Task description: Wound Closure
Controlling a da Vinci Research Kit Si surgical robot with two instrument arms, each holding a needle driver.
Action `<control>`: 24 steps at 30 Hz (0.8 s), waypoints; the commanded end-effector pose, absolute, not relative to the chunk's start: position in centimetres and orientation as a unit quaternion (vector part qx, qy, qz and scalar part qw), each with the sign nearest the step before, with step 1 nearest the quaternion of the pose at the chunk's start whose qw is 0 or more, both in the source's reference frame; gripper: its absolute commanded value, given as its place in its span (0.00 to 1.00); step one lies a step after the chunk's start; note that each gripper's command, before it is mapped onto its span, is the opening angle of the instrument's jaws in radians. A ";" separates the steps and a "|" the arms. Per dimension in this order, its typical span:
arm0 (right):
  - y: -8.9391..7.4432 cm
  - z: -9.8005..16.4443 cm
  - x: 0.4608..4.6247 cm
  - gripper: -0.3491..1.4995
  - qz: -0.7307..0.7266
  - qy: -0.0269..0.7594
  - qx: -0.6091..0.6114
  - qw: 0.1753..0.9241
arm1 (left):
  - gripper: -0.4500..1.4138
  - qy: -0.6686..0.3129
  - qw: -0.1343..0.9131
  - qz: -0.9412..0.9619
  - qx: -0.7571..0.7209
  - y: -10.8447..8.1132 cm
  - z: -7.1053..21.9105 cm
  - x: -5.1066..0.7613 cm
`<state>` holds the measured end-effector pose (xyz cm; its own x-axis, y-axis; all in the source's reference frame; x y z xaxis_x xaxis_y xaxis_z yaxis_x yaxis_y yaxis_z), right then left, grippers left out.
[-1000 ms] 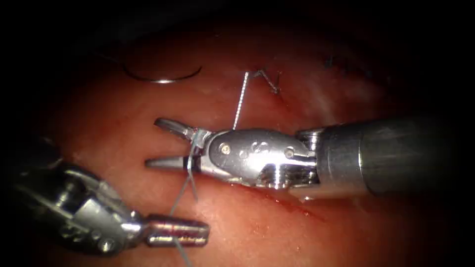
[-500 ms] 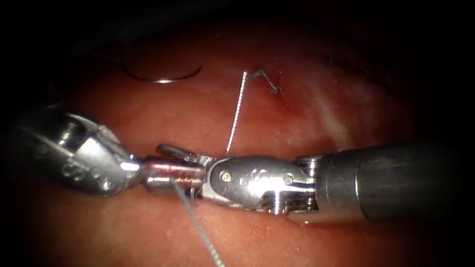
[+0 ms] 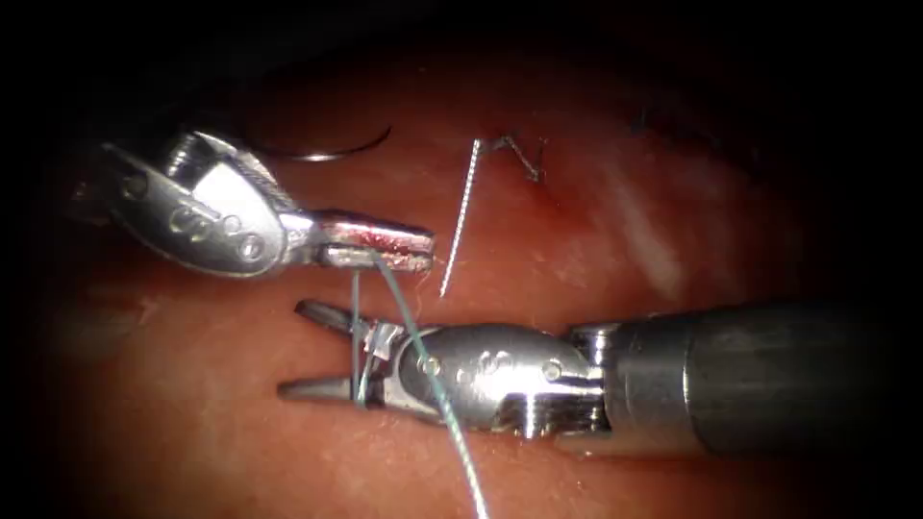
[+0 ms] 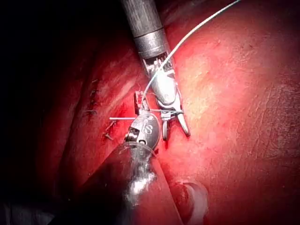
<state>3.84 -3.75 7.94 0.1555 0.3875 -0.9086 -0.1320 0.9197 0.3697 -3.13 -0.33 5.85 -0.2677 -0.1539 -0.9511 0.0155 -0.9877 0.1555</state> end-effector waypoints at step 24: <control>-3.9 7.9 3.78 0.45 0.156 0.659 0.111 0.728 | 0.00 -0.068 0.025 -0.752 0.656 -0.1 6.8 -3.18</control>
